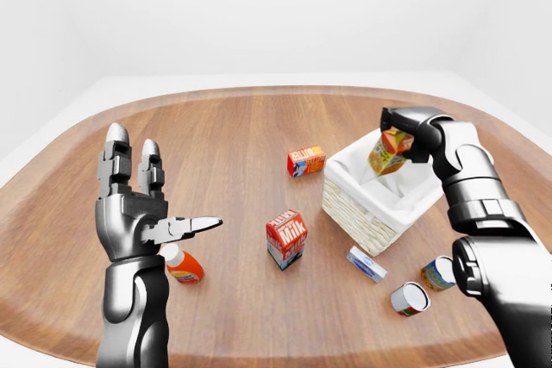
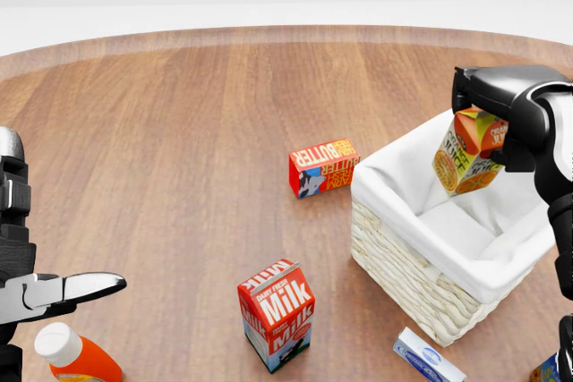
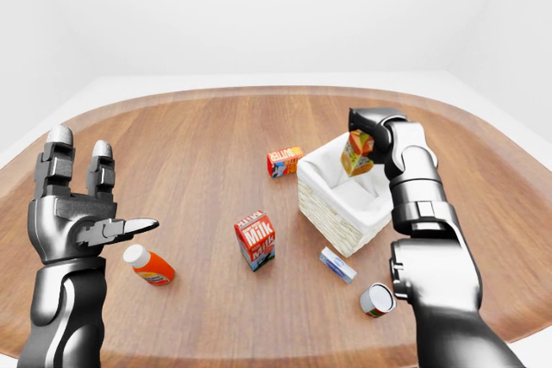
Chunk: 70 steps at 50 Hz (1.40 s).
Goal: Pick up the orange juice, and put it in the basket.
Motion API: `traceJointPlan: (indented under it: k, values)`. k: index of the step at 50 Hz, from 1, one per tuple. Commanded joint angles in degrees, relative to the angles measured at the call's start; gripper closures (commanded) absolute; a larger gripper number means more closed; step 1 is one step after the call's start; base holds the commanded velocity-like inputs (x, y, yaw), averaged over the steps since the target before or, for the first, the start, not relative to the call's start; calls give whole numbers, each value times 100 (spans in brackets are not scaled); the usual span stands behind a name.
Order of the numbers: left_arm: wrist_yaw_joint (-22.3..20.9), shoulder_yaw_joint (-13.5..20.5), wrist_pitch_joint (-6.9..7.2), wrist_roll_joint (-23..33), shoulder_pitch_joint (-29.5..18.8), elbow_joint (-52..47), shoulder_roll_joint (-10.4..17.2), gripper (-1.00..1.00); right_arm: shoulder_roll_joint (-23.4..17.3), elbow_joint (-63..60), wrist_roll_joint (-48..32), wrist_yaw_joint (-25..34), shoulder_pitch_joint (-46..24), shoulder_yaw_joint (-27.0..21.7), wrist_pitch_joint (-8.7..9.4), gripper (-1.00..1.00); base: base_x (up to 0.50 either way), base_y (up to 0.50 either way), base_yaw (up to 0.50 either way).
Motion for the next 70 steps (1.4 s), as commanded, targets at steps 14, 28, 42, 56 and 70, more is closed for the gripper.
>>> traceJointPlan:
  k: [14, 28, 42, 56, 70]
  values:
    - [-1, 0, 0, 0, -1, 1, -1, -100, 214, 610, -307, -546, -62, 155, 0, 100, 0, 0, 0]
    - [0, -1, 0, 1, 0, 0, 0, -100, 197, 918, -446, -808, -91, 228, 0, 100, 0, 0, 0]
    - [0, 0, 0, 0, 0, 1, 0, -100, 218, 1270, -565, -1151, -247, 294, 0, 100, 0, 0, 0]
    - [0, -1, 0, 0, 0, 0, 0, -100, 372, 1757, -588, -1613, -420, 409, 0, 100, 0, 0, 0]
    - [0, -1, 0, 1, 0, 0, 0, -100, 538, 2076, -585, -1880, -488, 500, 0, 100, 0, 0, 0]
